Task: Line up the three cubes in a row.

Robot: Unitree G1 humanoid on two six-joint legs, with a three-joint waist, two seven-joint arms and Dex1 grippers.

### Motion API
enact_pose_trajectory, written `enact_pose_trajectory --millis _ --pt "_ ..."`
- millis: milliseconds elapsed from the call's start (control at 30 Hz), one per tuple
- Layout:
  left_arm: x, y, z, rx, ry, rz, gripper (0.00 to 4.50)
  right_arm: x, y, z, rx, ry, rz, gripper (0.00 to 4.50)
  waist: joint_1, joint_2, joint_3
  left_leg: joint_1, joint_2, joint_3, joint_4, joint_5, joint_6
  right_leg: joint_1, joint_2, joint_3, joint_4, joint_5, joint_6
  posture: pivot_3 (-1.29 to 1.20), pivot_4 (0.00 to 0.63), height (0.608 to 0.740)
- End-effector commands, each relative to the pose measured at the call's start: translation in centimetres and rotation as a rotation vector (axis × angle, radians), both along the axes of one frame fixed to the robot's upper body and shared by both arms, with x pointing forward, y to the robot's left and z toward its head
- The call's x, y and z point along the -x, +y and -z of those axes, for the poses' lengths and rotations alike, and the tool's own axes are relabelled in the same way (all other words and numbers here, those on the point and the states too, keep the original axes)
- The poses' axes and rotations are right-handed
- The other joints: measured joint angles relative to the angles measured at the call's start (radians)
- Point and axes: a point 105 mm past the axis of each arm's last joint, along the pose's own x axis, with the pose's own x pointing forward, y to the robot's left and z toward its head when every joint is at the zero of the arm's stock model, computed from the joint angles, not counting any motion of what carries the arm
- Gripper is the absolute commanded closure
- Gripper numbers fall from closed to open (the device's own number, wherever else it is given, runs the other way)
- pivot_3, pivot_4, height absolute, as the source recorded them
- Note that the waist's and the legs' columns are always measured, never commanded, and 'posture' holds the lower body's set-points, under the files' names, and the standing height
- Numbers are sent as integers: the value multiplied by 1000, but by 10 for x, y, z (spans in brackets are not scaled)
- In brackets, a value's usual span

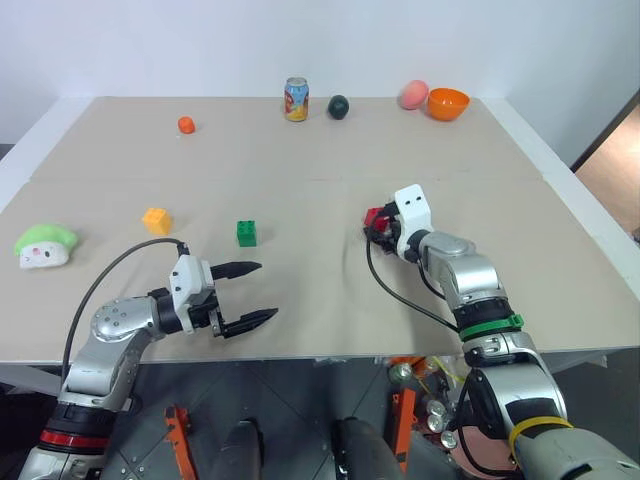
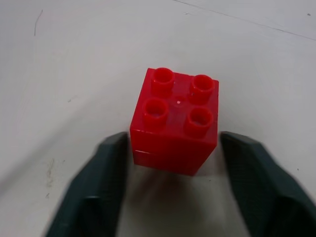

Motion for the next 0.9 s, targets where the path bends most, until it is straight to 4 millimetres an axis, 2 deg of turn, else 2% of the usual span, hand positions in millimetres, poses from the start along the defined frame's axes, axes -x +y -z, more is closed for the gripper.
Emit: enact_pose_trajectory --millis 33,67,167,267,433,533,600,900 --pt "1 4 -15 6 -74 -1 0 -5 -1 -20 -6 -58 -8 2997 0 0 0 0 0 0 0 0 0 0 0 0 0 0 0 0 150 740" --pt "1 4 -16 5 -77 1 0 -5 -1 -20 -3 -58 -11 3263 0 0 0 0 0 0 0 0 0 0 0 0 0 0 0 0 150 740" --pt "1 7 -18 5 -81 8 0 -4 1 -19 1 -58 -45 3274 0 0 0 0 0 0 0 0 0 0 0 0 0 0 0 0 150 740" --pt "4 12 -21 2 -55 39 0 2 11 -23 2 -67 -183 3274 0 0 0 0 0 0 -1 0 0 0 0 0 0 0 0 0 150 740" --pt "4 28 -24 -46 -32 54 0 36 38 -41 16 -104 -647 3274 -1 1 1 0 0 0 -1 0 0 0 0 0 0 0 0 0 150 740" --pt "4 32 -27 -56 -28 51 0 65 47 -40 45 -33 -956 3274 -1 1 1 0 0 0 -1 0 0 0 0 0 0 -1 0 0 150 740" --pt "5 33 -28 -58 -28 48 0 72 50 -36 60 23 -1074 3274 -1 2 1 0 0 0 -2 0 0 0 0 0 0 -1 0 0 150 740" --pt "19 39 -31 -69 -23 -11 0 71 71 -14 156 166 -1255 3274 -3 2 1 2 1 2 -3 0 0 -1 0 0 0 -1 -1 0 150 740"
